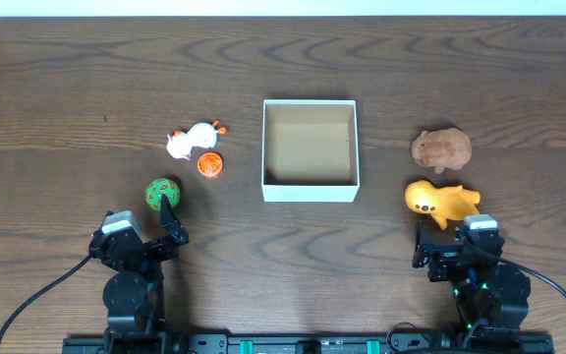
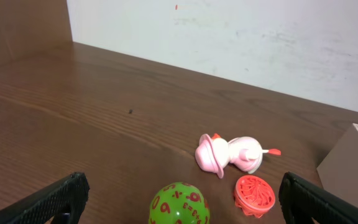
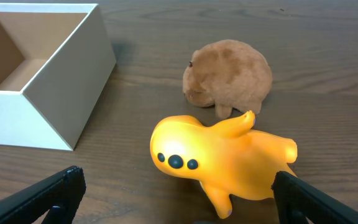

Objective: Pack container

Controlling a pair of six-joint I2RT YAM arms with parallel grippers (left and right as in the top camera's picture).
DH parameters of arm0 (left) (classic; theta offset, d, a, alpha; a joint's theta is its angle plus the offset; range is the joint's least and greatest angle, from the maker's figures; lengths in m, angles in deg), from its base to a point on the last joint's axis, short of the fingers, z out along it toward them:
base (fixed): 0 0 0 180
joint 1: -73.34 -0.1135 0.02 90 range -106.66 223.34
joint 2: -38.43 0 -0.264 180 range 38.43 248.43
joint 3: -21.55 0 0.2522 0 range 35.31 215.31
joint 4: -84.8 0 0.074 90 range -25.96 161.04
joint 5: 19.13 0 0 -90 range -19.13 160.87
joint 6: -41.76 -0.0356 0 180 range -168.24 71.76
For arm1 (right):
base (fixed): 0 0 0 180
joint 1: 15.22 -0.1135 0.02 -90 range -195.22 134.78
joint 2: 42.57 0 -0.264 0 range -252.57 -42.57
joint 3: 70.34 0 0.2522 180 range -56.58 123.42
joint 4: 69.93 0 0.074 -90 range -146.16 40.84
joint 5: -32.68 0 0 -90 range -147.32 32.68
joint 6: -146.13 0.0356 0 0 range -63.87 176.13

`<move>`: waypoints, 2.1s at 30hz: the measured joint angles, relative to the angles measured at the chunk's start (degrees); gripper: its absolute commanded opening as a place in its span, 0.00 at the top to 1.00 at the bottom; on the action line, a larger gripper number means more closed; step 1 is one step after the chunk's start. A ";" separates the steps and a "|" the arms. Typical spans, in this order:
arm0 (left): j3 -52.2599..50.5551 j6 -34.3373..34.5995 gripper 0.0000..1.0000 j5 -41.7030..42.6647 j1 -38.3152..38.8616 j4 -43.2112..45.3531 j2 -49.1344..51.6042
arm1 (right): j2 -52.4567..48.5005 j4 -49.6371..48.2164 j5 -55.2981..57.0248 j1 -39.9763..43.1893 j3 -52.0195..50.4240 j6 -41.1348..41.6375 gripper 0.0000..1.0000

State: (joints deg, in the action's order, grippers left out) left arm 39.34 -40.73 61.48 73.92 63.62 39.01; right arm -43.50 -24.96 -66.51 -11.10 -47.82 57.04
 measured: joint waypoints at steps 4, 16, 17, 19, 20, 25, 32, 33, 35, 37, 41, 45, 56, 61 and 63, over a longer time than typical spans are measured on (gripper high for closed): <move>0.00 -0.02 0.02 0.02 0.00 0.00 0.00 | 0.00 0.00 0.00 0.00 0.00 0.00 0.01; 0.00 0.00 0.02 0.00 0.00 0.00 0.00 | 0.00 0.02 0.00 0.00 0.00 0.00 0.01; 0.00 0.00 0.02 0.00 0.00 0.00 0.00 | 0.00 0.02 0.00 0.00 0.00 0.00 0.01; 0.00 0.00 0.02 0.00 0.00 0.00 0.00 | 0.00 0.00 0.00 0.00 0.00 0.00 0.01; 0.00 0.00 0.02 0.00 0.00 0.00 0.00 | 0.00 0.00 0.00 0.00 0.00 0.00 0.01; 0.00 -0.02 0.02 0.00 0.00 0.00 0.00 | 0.00 0.00 0.00 0.00 0.00 0.00 0.01; 0.00 0.00 0.02 0.02 0.00 0.00 0.00 | 0.00 0.00 0.00 0.00 0.00 0.00 0.01; 0.00 0.00 0.02 0.00 0.00 0.00 0.00 | 0.00 0.00 0.00 0.00 0.00 0.00 0.01; 0.00 0.00 0.02 0.02 0.00 0.02 0.00 | 0.00 -0.28 0.04 0.00 0.00 0.00 0.01; 0.00 0.00 0.02 0.02 0.00 0.11 0.00 | 0.00 -1.79 0.46 0.00 -0.04 0.00 0.01; -0.07 0.00 0.02 0.00 0.00 0.17 0.00 | 0.00 -4.00 0.66 0.00 -0.04 0.02 0.01; -0.07 0.00 0.02 0.02 0.00 0.15 0.00 | 0.00 -4.20 -2.51 0.00 -0.04 0.09 0.01; -0.07 0.00 0.02 0.46 0.00 0.42 4.07 | -0.02 -7.82 -10.49 0.00 -0.11 2.54 0.01; -0.79 0.02 0.02 1.77 -0.02 6.82 7.58 | -0.02 -7.91 -11.06 0.00 -0.11 2.84 0.01; -0.13 0.02 0.02 2.05 -0.04 7.61 9.14 | -0.09 -7.91 -11.26 0.00 -0.11 3.08 0.01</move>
State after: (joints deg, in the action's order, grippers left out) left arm 39.21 -40.71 63.54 73.88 71.23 48.15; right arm -43.59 -32.88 -77.77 -11.10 -47.93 60.12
